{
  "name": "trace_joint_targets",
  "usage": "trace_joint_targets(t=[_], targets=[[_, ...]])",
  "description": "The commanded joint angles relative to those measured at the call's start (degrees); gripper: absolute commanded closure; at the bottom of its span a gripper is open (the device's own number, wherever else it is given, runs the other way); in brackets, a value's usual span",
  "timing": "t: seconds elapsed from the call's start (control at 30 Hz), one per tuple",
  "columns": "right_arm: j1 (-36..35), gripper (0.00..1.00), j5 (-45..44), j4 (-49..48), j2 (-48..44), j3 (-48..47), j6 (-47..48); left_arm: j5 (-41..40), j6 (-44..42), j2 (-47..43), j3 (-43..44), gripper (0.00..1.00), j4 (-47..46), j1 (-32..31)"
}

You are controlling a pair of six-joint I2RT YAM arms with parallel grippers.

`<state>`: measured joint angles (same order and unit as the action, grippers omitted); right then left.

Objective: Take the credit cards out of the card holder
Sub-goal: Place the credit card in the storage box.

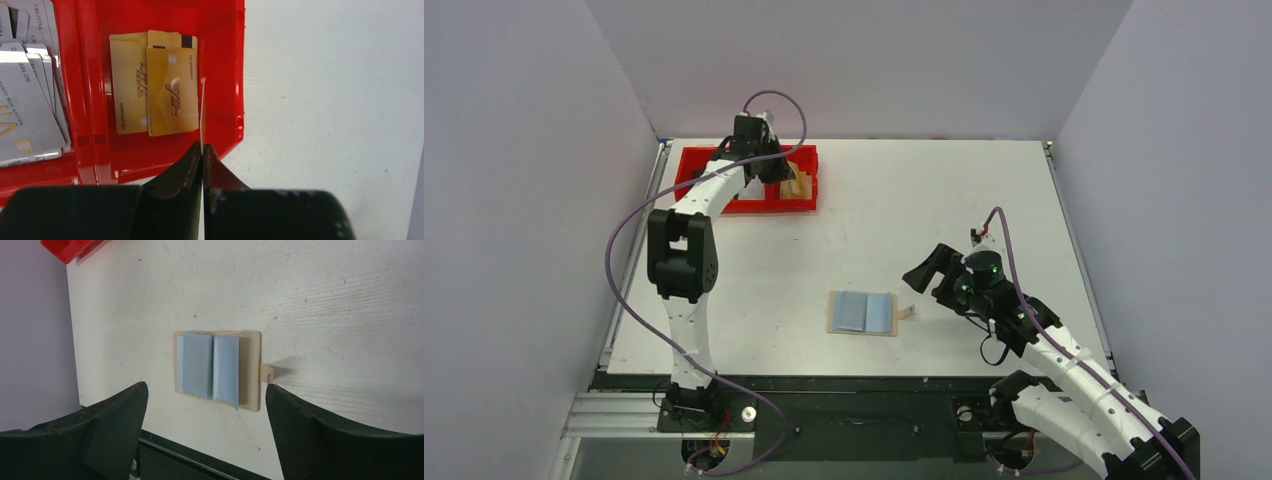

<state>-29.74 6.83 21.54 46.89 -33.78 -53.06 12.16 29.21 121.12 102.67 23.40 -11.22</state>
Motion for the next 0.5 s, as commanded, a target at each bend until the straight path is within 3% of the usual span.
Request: trace_joint_targets(t=[0.0,0.43,0.47], targets=[[-0.5,0.17,-0.6,0.3,-2.3,-2.3,0.8,2.9,-4.0,4.9,6.4,1.00,-0.6,1.2],[-0.5,0.17,-2.2,3.2,-5.2,-1.6,0.8,7.2,-5.6,16.6,20.9,1.00,5.6,1.5],[-0.5,0.17,-2.3,3.3,-5.2,-1.6,0.8,7.6,-5.7,17.1,21.3,0.94,6.5,1.6]])
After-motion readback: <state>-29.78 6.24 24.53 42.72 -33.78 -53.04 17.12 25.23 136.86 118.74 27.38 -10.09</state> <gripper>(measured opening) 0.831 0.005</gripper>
